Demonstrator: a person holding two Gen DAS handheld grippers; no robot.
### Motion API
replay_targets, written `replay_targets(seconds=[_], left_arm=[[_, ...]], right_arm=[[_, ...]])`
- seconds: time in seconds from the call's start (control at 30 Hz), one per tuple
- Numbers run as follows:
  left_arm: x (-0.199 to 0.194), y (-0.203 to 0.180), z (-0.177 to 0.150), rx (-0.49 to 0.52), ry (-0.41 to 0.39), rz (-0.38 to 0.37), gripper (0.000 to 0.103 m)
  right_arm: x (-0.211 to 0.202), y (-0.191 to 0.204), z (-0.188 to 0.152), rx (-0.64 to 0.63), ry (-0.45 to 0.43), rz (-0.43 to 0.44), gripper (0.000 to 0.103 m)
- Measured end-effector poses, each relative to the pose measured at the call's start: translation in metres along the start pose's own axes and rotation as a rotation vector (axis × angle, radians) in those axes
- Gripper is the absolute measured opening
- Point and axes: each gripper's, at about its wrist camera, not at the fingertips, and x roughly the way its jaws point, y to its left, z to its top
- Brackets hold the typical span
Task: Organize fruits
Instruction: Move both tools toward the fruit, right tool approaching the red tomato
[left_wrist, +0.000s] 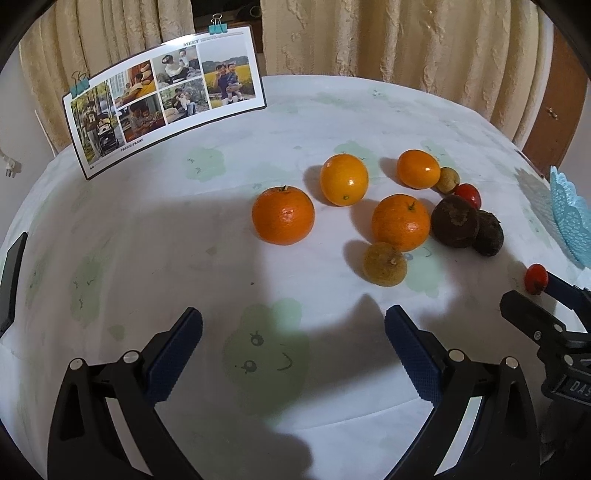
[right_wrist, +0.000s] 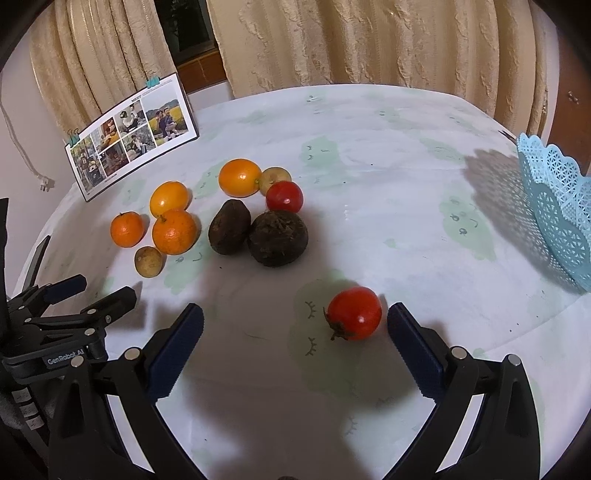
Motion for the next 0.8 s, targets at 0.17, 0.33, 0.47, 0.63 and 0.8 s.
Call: replay_targets(seconds=[0.17,0.33,0.47,0.63,0.8], left_arm=[[-0.004,-0.001,0.000,0.004,-0.012,-0.008,0.098],[-0.008,-0.003,0.000,0.013,-0.026,-0.019,0.098],[-0.012,-0.004,0.000,0.017,-0.042,-0.029,0.098],[-0.018,-0.004,0.001,0.017,-0.078,-0.046,0.098],[-0.021,0.001,0.004,-0.006,-0.095,-0.059,0.098]], right_arm=[[-0.003,-0.001,-0.001,0.003,-0.007,-0.011,0.101],[-0.008,-0.004,-0.003,0.015,-0.021,-0.012,0.101],[-0.013,-0.009,-0.004,0.041,-0.040,-0.016,0.101],[-0.022,-0.023,-0.005,0.091,-0.071,-0.034,0.101],[-0.029,-0.041,-0.006,0.158,-0.092,-0.042,0.101]])
